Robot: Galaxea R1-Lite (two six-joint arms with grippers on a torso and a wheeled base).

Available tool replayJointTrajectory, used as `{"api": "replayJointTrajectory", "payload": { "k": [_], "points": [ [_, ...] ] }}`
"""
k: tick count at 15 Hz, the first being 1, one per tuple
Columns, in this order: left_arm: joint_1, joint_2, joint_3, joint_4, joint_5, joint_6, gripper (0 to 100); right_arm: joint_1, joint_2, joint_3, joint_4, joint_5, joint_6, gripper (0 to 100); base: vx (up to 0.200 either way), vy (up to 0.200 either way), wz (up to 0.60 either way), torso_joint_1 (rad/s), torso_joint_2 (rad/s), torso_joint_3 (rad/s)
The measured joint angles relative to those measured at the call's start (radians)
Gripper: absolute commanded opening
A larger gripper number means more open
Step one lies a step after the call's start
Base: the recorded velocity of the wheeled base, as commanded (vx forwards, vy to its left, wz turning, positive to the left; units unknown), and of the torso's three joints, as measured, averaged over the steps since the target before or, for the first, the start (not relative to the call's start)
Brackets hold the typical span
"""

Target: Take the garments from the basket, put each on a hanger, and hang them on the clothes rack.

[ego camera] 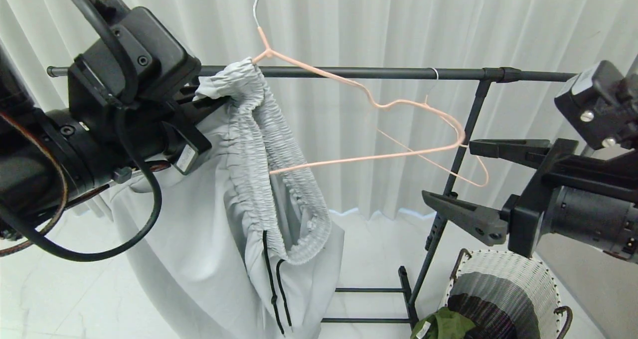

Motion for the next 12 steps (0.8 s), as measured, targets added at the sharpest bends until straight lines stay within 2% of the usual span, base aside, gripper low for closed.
{"api": "replayJointTrajectory", "payload": {
  "k": [4, 7, 12],
  "points": [
    [0.003, 0.004, -0.023, -0.020, 0.013, -0.016, 0, -0.001, -0.015, 0.022, 0.028, 0.001, 0.025, 100, 0.000, 0.000, 0.00, 0.000, 0.00, 0.000],
    [-0.007, 0.011, -0.048, -0.038, 0.007, -0.080, 0, 0.062, 0.028, 0.023, 0.010, -0.026, 0.090, 100, 0.000, 0.000, 0.00, 0.000, 0.00, 0.000],
    [-0.037, 0.011, -0.061, -0.038, -0.077, -0.132, 0, 0.149, 0.209, -0.018, -0.193, -0.161, 0.243, 100, 0.000, 0.000, 0.00, 0.000, 0.00, 0.000]
  ]
}}
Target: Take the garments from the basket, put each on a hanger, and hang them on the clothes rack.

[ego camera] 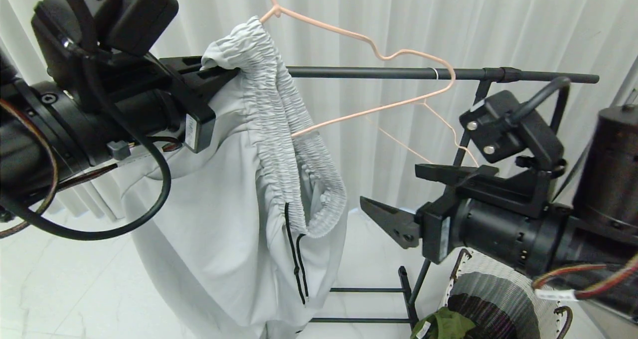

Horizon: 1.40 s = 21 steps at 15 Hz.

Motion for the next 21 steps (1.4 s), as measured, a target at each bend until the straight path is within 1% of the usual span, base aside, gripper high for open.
{"api": "replayJointTrajectory", "payload": {
  "k": [3, 4, 6, 7, 10, 13, 15, 18, 21],
  "points": [
    [-0.008, 0.000, -0.013, 0.000, -0.044, -0.001, 0, 0.012, 0.108, -0.068, -0.027, -0.070, 0.091, 100, 0.000, 0.000, 0.00, 0.000, 0.00, 0.000],
    [-0.011, -0.001, -0.014, 0.000, -0.048, -0.001, 0, 0.012, 0.138, -0.083, -0.030, -0.094, 0.109, 100, 0.000, 0.000, 0.00, 0.000, 0.00, 0.000],
    [-0.023, -0.001, -0.016, 0.000, -0.049, -0.002, 0, 0.013, 0.176, -0.092, -0.029, -0.117, 0.131, 100, 0.000, 0.000, 0.00, 0.000, 0.00, 0.000],
    [-0.031, -0.001, -0.017, 0.000, -0.049, -0.002, 0, 0.013, 0.189, -0.091, -0.029, -0.121, 0.138, 0, 0.000, 0.000, 0.00, 0.000, 0.00, 0.000],
    [-0.037, -0.001, -0.017, 0.000, -0.048, 0.001, 0, 0.004, 0.208, -0.074, -0.029, -0.158, 0.150, 0, 0.000, 0.000, 0.00, 0.000, 0.00, 0.000],
    [-0.020, 0.000, -0.015, 0.001, -0.046, 0.007, 0, -0.025, 0.200, -0.048, -0.030, -0.192, 0.146, 0, 0.000, 0.000, 0.00, 0.000, 0.00, 0.000],
    [-0.009, 0.000, -0.008, 0.001, -0.048, 0.008, 0, -0.069, 0.183, -0.039, -0.030, -0.203, 0.138, 0, 0.000, 0.000, 0.00, 0.000, 0.00, 0.000],
    [-0.003, -0.004, 0.013, 0.001, -0.050, 0.009, 0, -0.171, 0.151, -0.036, -0.028, -0.206, 0.127, 0, 0.000, 0.000, 0.00, 0.000, 0.00, 0.000],
    [-0.001, -0.020, 0.046, 0.001, -0.052, 0.010, 0, -0.274, 0.116, -0.036, -0.026, -0.200, 0.090, 0, 0.000, 0.000, 0.00, 0.000, 0.00, 0.000]
  ]
}}
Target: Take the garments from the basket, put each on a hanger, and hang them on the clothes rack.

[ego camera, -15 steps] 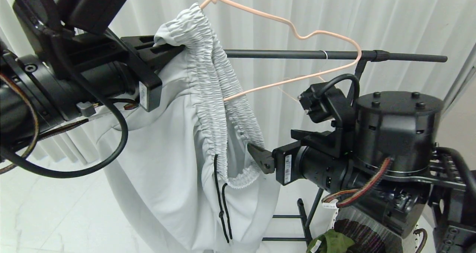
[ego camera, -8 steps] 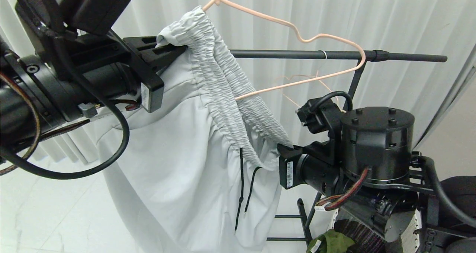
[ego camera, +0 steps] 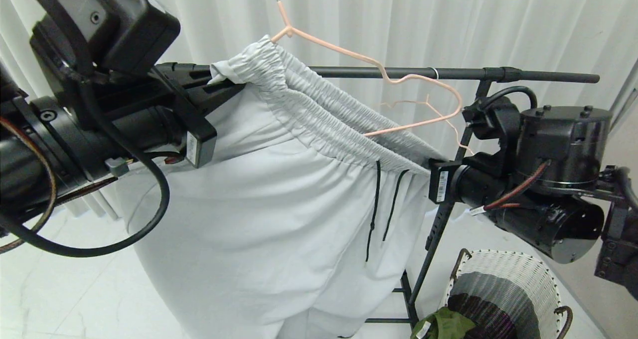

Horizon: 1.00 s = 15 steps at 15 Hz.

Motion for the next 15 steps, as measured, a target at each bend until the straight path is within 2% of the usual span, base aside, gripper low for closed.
{"api": "replayJointTrajectory", "payload": {
  "k": [4, 7, 10, 15],
  "points": [
    [0.001, -0.026, 0.047, 0.000, -0.028, 0.011, 0, -0.081, -0.032, 0.001, 0.004, 0.005, -0.027, 0, 0.000, 0.000, 0.00, 0.000, 0.00, 0.000],
    [0.013, -0.040, 0.076, 0.000, -0.085, 0.071, 0, -0.094, -0.045, 0.001, 0.016, 0.005, -0.034, 0, 0.000, 0.000, 0.00, 0.000, 0.00, 0.000],
    [0.065, -0.046, 0.099, 0.000, -0.145, 0.106, 0, -0.123, -0.056, 0.004, 0.030, 0.014, -0.073, 0, 0.000, 0.000, 0.00, 0.000, 0.00, 0.000],
    [0.110, -0.048, 0.134, -0.001, -0.198, 0.130, 0, -0.135, -0.085, 0.003, 0.031, 0.139, -0.175, 0, 0.000, 0.000, 0.00, 0.000, 0.00, 0.000]
  ]
}}
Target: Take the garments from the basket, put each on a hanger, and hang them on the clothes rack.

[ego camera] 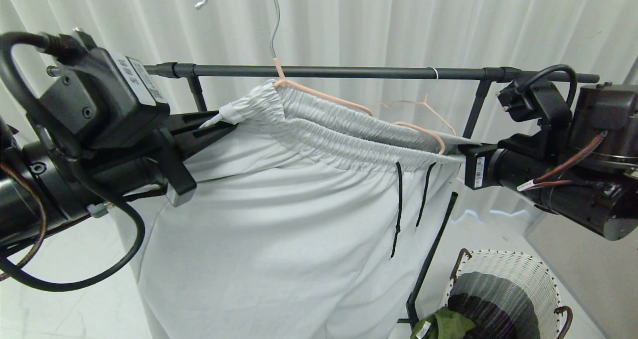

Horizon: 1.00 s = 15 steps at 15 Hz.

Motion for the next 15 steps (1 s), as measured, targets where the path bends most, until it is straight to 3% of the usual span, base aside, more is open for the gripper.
{"api": "replayJointTrajectory", "payload": {
  "k": [4, 15],
  "points": [
    [0.003, 0.000, 0.023, 0.000, -0.037, 0.034, 0, 0.012, -0.023, -0.004, 0.013, 0.099, -0.073, 0, 0.000, 0.000, 0.00, 0.000, 0.00, 0.000],
    [-0.026, 0.017, 0.017, 0.002, -0.030, 0.039, 0, 0.157, -0.008, -0.017, 0.014, 0.097, -0.081, 0, 0.000, 0.000, 0.00, 0.000, 0.00, 0.000]
  ]
}}
